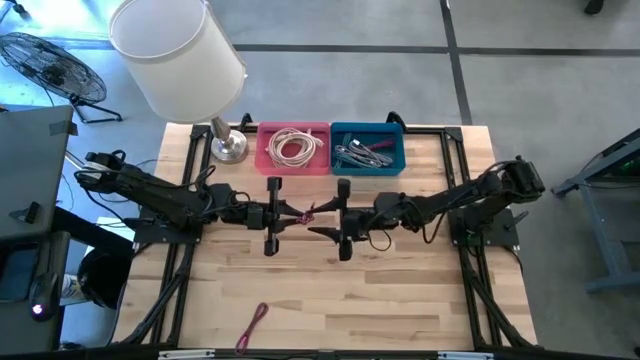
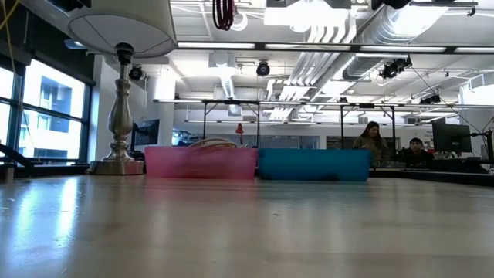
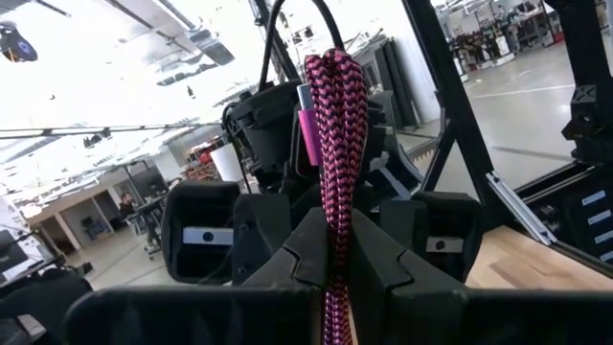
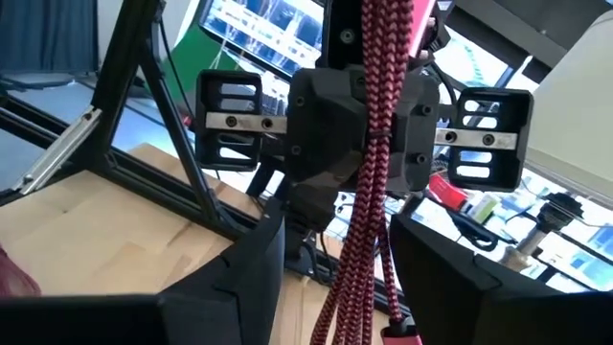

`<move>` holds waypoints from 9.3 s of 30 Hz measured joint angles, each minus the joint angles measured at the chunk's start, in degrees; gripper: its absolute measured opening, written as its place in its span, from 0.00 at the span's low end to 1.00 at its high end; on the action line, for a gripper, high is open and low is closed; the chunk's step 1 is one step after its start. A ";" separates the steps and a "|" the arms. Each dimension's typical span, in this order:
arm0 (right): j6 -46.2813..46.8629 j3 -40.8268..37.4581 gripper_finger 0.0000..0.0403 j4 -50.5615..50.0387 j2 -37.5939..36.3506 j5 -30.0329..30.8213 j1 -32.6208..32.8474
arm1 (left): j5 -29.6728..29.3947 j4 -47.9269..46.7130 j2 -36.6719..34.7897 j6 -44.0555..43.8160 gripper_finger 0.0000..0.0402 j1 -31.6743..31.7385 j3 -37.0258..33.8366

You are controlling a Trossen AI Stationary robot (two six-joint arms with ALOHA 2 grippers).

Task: Pick & Place USB Port
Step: Put the top small black and pink charger cable into the blue bin, then put the small black and pink charger cable into the blue bin

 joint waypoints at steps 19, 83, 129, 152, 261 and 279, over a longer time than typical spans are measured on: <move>1.15 2.52 0.35 -3.38 0.01 -5.24 -2.52 | -1.25 -0.08 0.00 1.23 0.03 0.02 0.07; 10.95 12.28 0.06 -63.45 -4.17 12.53 -34.32 | 8.93 -33.87 -19.93 -5.18 0.31 -0.04 0.11; 11.26 12.32 0.48 -68.34 -4.13 4.78 -25.98 | 4.34 -87.26 19.96 -98.79 0.30 -27.10 25.33; 11.92 12.39 0.48 -71.58 -4.13 -1.63 -22.05 | 10.29 -109.84 40.72 -104.02 0.30 -30.14 49.05; 22.93 12.37 0.48 -74.04 -24.55 11.12 5.94 | -45.67 -68.95 -4.43 -21.08 0.00 -19.93 22.04; 9.01 12.37 0.48 -55.77 -16.20 10.91 6.48 | 10.77 -1.05 -3.70 -0.15 0.00 5.88 -1.31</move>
